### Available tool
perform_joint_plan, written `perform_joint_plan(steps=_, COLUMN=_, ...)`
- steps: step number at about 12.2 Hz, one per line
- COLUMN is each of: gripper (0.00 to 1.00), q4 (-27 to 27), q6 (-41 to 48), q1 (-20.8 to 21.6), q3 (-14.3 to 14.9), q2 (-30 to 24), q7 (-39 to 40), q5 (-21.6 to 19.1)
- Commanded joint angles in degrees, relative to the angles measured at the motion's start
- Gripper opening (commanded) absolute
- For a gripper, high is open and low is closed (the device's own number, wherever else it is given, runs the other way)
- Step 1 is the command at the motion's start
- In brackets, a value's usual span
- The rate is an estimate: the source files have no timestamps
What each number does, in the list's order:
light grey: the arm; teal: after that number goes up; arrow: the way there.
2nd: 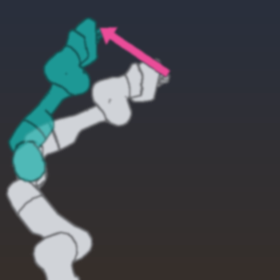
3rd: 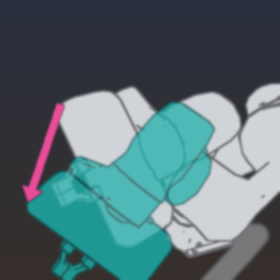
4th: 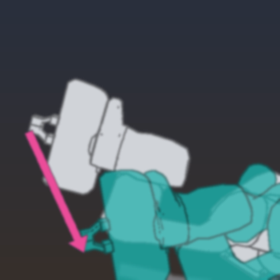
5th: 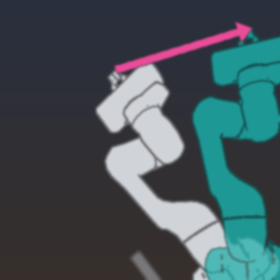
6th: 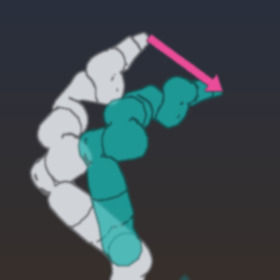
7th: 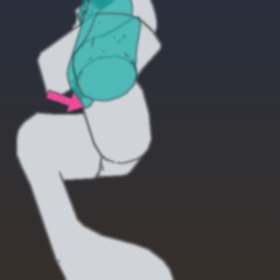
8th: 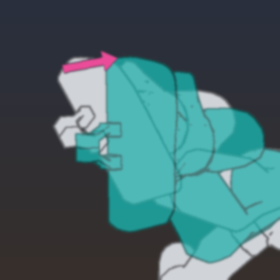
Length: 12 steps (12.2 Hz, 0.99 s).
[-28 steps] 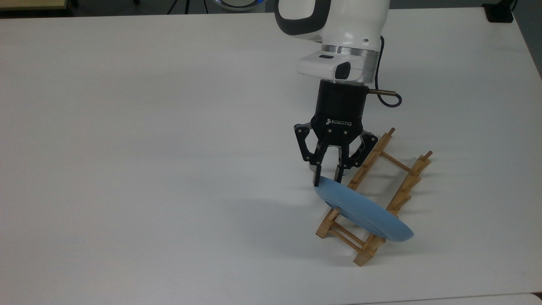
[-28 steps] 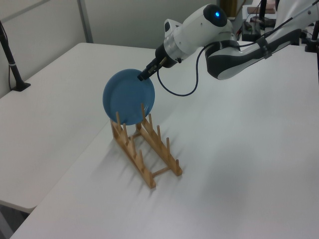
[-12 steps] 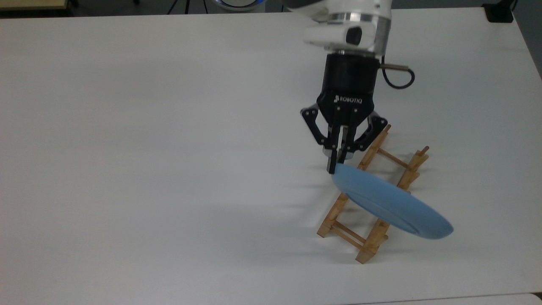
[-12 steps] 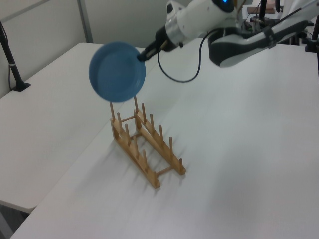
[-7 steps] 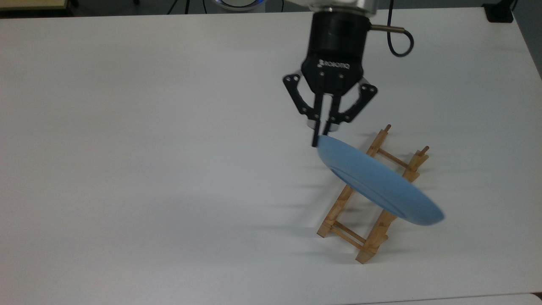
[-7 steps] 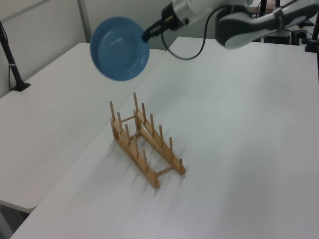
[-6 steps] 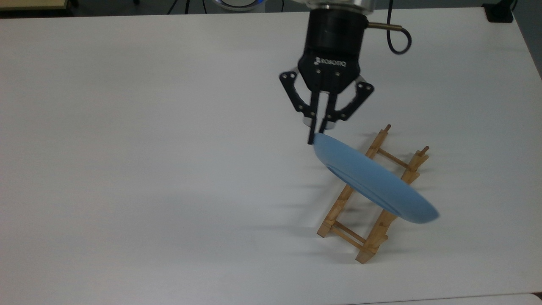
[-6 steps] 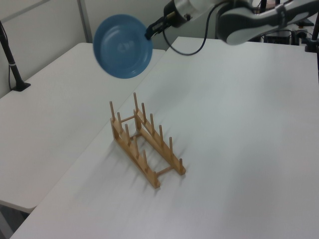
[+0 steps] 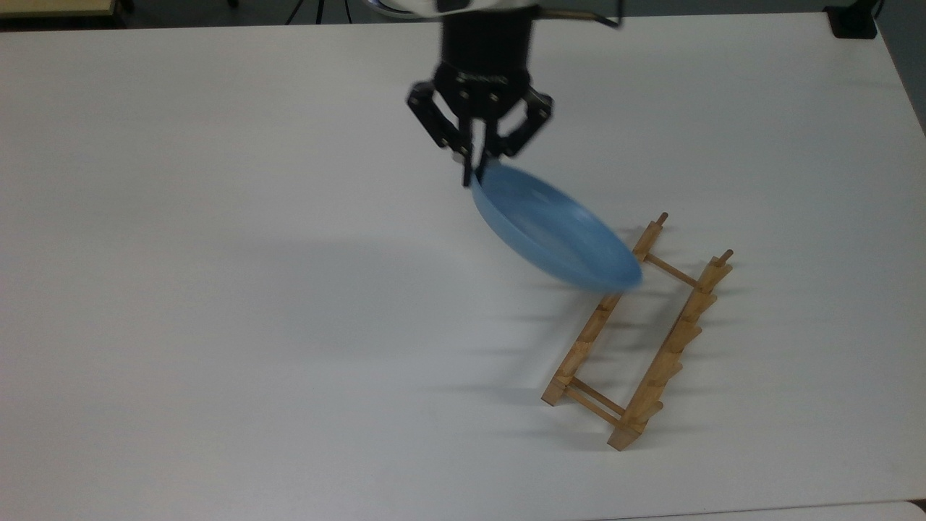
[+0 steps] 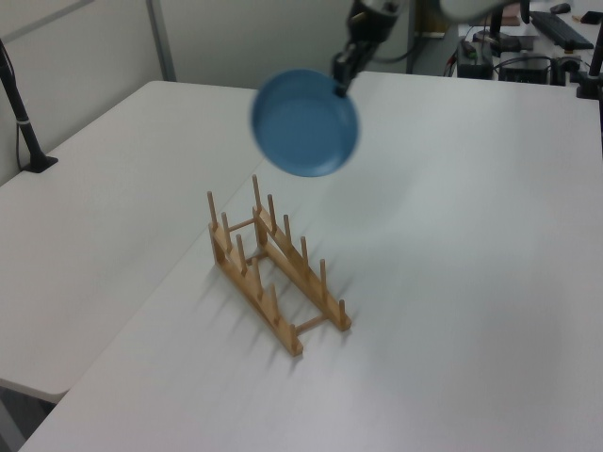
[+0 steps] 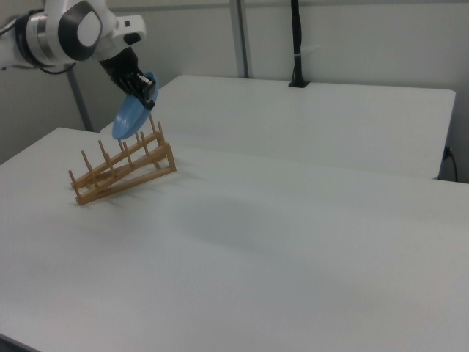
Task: Pick plate from plate rack
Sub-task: 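Carry the blue plate away from the rack and lower it flat onto the table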
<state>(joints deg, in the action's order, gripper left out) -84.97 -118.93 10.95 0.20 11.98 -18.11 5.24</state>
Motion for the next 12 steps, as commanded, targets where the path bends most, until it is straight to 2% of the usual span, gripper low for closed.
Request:
perform_joint_plan(steps=1, gripper=0.00, q4=-2.7, q6=16.0, q1=-6.9, q3=0.1, q2=-6.2, q7=17.9, q5=-9.7)
perform_joint_plan(steps=3, gripper=0.00, q4=-2.8, q6=23.2, q1=-11.1, q3=0.2, q2=-6.8, q7=26.8, q5=-12.1)
perform_joint_plan(steps=6, gripper=0.00, q4=-4.7, q6=30.9, q1=-16.5, q3=0.6, q2=-6.4, q7=41.6, q5=-12.5)
perform_joint_plan(steps=10, gripper=0.00, q4=-11.6, q6=30.1, q1=-22.3, q3=0.9, q2=-4.5, q7=49.6, q5=-12.5)
perform_joint_plan(steps=12, gripper=0.00, q4=-15.3, q6=25.1, q1=-24.0, q3=1.1, q2=-2.8, q7=49.9, q5=-12.5)
